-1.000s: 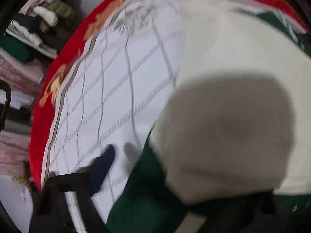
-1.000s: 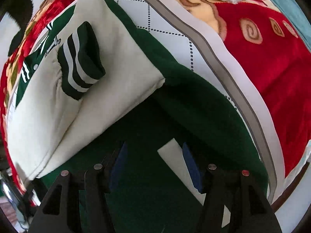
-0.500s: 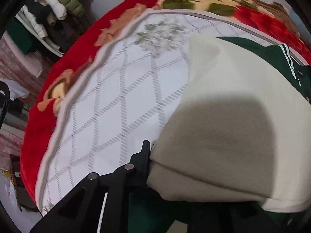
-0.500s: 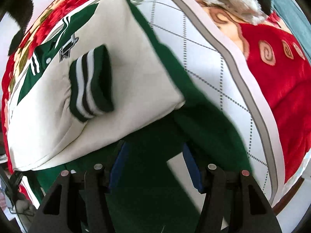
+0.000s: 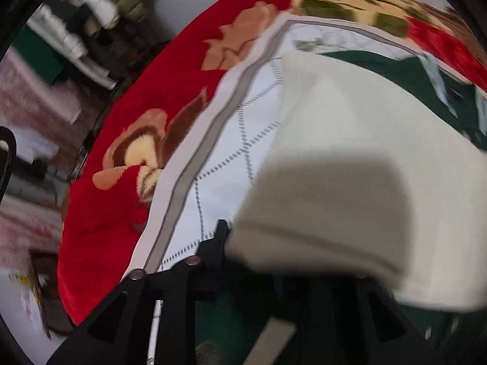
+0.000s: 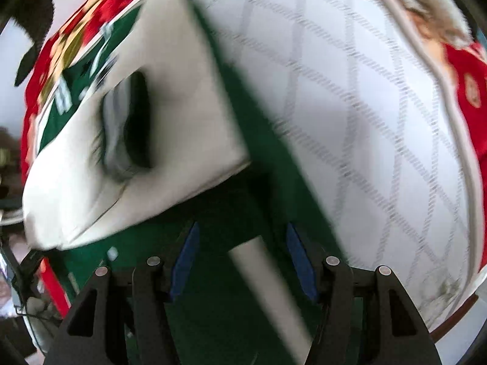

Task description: Fold large clothes

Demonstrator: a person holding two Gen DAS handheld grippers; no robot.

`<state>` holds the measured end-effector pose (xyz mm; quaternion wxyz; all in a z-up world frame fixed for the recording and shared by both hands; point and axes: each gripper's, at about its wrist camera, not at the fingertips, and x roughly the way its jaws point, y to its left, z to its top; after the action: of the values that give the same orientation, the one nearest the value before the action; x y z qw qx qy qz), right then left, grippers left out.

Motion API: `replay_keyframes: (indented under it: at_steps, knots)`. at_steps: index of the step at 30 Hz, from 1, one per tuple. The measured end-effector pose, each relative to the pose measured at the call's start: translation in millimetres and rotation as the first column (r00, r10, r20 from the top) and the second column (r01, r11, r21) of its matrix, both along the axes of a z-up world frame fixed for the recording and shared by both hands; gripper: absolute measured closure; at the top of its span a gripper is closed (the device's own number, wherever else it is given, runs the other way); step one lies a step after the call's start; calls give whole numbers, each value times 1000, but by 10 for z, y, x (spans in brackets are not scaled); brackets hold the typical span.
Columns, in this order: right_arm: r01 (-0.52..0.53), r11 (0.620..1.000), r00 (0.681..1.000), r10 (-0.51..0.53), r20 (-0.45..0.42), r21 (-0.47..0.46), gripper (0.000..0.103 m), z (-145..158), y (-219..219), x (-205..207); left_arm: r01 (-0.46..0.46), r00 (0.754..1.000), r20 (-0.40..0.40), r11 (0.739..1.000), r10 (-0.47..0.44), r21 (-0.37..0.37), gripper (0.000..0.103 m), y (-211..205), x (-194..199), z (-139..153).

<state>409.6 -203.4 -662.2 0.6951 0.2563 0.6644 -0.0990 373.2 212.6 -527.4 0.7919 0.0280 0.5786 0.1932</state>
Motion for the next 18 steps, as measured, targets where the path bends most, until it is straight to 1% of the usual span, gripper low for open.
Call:
replay_keyframes:
  at_steps: [1,2,3,4,6,8,11,12,13,14,15,16,17,18]
  knots:
    - [-36,999,999,36,0,3,36,27,185,15,23,1000,-6,1000,-23,-5,45,-38,-69,30]
    - [-62,998,998,62,-1,11,35,46,316,9,50,998,-21,999,-51,-8,27,-99,-182,54]
    - [-85,994,996,86,2,68,35,49,482,2,68,997,-32,998,-69,-12,8,-133,-254,80]
    - [-96,990,995,97,-7,104,35,50,612,2,84,996,-42,996,-84,-11,8,-172,-340,92]
    - [-115,987,993,118,-19,110,35,97,879,-33,116,990,-77,993,-116,-3,8,-272,-552,85]
    - [-152,977,988,157,-16,152,35,88,1143,-69,141,982,-124,990,-140,-2,8,-419,-795,6]
    - [-196,960,974,214,-74,201,35,-171,1450,-5,168,968,-188,986,-165,-2,8,-552,-1083,-202]
    - [-233,950,960,259,-109,207,35,-337,1641,-11,172,961,-219,985,-168,-2,8,-590,-1191,-315]
    - [-266,940,946,297,-130,213,32,-489,1795,-32,169,958,-235,986,-163,4,8,-609,-1265,-395]
    - [-313,929,931,342,-131,199,27,-591,1951,-36,159,957,-246,987,-151,12,7,-608,-1346,-475]
    - [-351,924,922,370,-118,150,27,-611,2076,-43,149,960,-242,989,-142,10,7,-597,-1392,-502]
    - [-360,926,920,373,-123,117,34,-605,2149,-54,138,965,-224,990,-133,7,7,-578,-1430,-507]
    - [-368,927,919,375,-123,76,71,-571,2226,-66,132,968,-217,991,-128,5,7,-569,-1445,-506]
    - [-374,927,919,376,-118,43,91,-536,2278,-74,127,969,-216,992,-123,2,7,-559,-1453,-510]
